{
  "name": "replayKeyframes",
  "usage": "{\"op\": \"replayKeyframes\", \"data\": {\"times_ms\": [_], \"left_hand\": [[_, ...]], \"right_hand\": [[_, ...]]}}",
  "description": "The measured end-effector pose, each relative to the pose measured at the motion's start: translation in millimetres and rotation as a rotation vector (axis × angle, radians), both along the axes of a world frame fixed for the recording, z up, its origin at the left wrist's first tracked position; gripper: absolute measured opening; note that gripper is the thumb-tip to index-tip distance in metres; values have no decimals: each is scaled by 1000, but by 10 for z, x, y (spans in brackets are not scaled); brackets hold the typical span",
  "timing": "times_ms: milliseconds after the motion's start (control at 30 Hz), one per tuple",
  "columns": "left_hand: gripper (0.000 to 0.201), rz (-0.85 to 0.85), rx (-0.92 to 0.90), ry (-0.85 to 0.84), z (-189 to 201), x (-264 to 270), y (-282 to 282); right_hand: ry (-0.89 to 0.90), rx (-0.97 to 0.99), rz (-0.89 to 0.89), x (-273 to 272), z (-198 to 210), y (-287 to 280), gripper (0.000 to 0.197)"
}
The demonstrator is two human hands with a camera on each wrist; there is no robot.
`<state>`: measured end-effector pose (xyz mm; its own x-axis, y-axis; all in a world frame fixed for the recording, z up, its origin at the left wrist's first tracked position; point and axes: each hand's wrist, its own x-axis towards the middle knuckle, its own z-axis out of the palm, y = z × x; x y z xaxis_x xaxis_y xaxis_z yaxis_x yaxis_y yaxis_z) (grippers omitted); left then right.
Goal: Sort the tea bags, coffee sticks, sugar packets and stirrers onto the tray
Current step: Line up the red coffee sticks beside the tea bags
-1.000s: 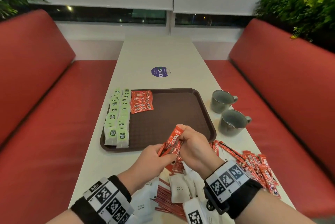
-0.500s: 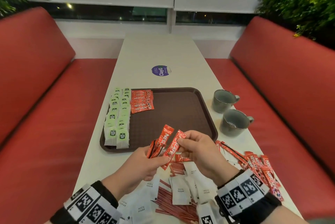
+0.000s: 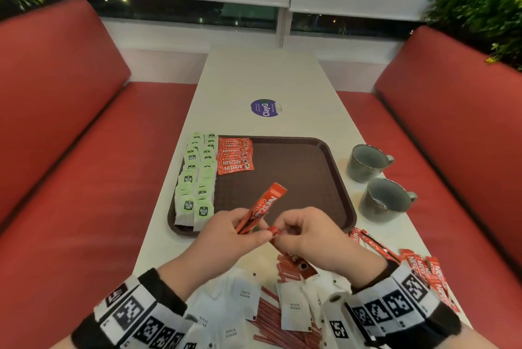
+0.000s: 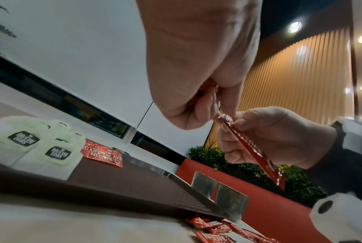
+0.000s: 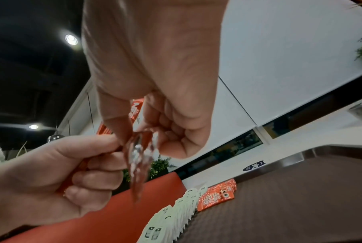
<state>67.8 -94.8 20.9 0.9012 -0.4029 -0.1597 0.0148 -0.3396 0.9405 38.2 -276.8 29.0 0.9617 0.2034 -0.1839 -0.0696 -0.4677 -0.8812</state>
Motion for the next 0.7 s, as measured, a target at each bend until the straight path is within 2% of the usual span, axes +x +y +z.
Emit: {"op": "replayKeyframes", "data": {"times_ms": [100,200,300,433,700], "left_hand": [[16,20,7,31,-36,37,13],[17,183,-240,254,-99,106,72],[14,306,-378,325,-136,199,172],[11,384,-419,357,-191,304,251],[10,551,-414,344,-323,514,490]], "right_hand": [[8,-43,44,64,7,23,21],[3,-126,40,111,-60,-63,17],[16,-131,-19,146,-150,-153,16],[22,36,-82,298,-220,-99,14],[-2,-27,-140,949,-231,-39,20]]}}
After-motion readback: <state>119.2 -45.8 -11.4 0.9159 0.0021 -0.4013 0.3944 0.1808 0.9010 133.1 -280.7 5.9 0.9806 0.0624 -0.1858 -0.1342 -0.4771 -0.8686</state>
